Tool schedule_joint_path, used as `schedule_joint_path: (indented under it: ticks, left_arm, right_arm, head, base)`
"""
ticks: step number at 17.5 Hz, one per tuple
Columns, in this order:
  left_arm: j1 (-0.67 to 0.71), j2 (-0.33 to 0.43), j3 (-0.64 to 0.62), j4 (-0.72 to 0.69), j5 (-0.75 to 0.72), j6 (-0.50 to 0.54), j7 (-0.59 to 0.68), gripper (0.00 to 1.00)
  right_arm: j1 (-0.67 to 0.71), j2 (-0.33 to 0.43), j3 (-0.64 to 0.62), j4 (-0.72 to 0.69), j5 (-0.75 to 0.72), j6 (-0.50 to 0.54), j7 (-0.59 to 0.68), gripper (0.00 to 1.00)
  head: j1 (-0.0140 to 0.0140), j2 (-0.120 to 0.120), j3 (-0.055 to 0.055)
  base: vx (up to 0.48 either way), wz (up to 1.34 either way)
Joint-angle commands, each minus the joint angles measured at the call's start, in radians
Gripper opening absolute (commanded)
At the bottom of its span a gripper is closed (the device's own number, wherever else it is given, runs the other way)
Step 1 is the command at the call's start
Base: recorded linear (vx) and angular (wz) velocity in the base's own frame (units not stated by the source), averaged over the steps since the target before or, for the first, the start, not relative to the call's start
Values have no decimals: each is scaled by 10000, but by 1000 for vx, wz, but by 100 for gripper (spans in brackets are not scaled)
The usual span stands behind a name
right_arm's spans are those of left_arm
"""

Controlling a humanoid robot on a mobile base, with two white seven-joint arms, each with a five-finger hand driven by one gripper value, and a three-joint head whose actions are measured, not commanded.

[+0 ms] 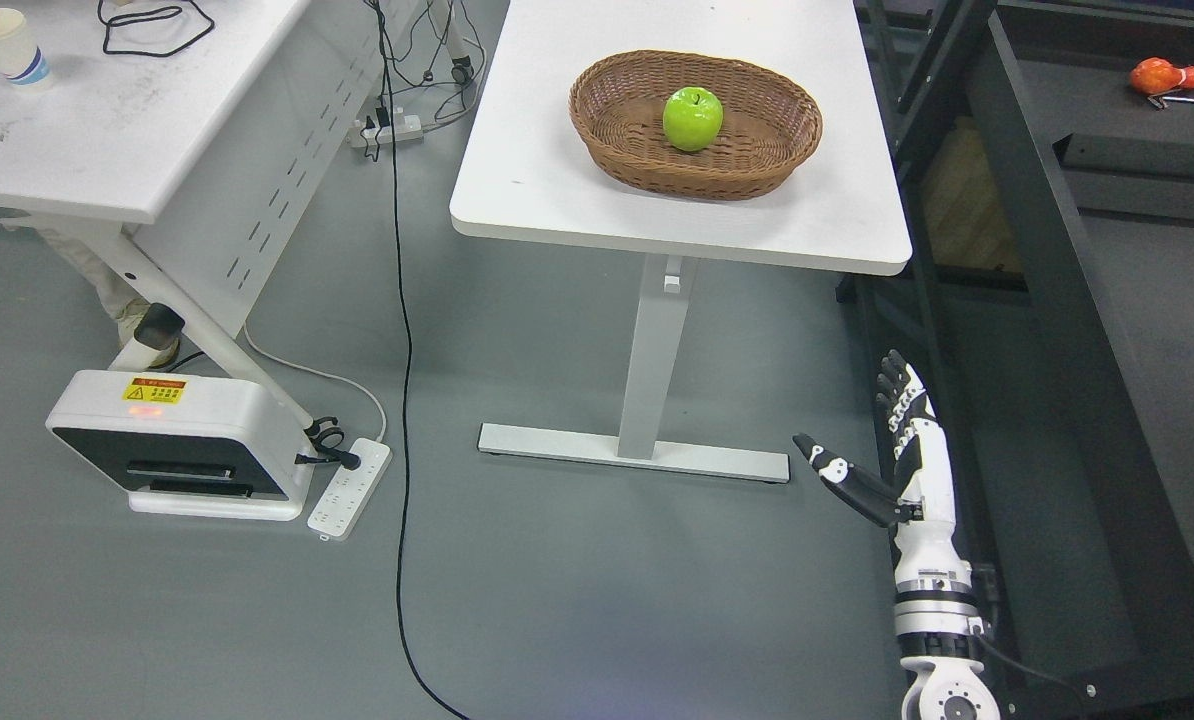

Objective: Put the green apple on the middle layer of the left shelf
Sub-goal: 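Drive toward the table and raise the right hand toward the basket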

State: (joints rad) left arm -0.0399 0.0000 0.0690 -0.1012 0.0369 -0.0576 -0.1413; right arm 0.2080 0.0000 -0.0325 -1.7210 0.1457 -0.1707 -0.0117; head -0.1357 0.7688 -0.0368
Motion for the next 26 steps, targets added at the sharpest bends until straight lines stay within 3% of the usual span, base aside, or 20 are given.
schedule_joint_path:
  ticks: [1, 11, 12, 13, 14, 16, 23, 26]
  left_arm:
    - [0, 175, 0, 0, 0, -7, 1, 100]
    - [0, 175, 0, 0, 0, -7, 1, 100]
    - [0, 175, 0, 0, 0, -7, 1, 100]
    - [0, 175, 0, 0, 0, -7, 1, 100]
    - [0, 175, 0, 0, 0, -7, 1, 100]
    - [0, 175, 0, 0, 0, -7, 1, 100]
    - [0, 175, 0, 0, 0, 9, 1, 100]
    - [0, 175, 0, 0, 0, -7, 1, 100]
  right_arm:
    - [-10, -174, -28, -1, 0, 4, -6, 100]
    - [-177, -174, -43, 29, 183, -438, 55, 100]
    - [-315, -213, -28, 44, 822, -562, 56, 100]
    - [-514, -488, 18, 105, 2590, -594, 56, 100]
    - [-835, -810, 125, 197, 5372, -594, 25, 100]
    - [-1174, -737, 279, 198, 8408, -487, -51, 100]
    - [-1206, -645, -27, -32, 7796, -287, -98, 100]
    - [-1221, -614, -226, -47, 6446, -1340, -37, 100]
  head:
    - [0, 0, 0]
    - [0, 0, 0]
    - [0, 0, 0]
    - [0, 0, 0]
    - [0, 0, 0]
    - [0, 0, 0]
    - [0, 0, 0]
    - [0, 0, 0]
  base:
    - [0, 0]
    - [0, 0]
    - [0, 0]
    - [32, -19]
    - [32, -19]
    - [49, -47]
    - [108, -31]
    - [160, 2]
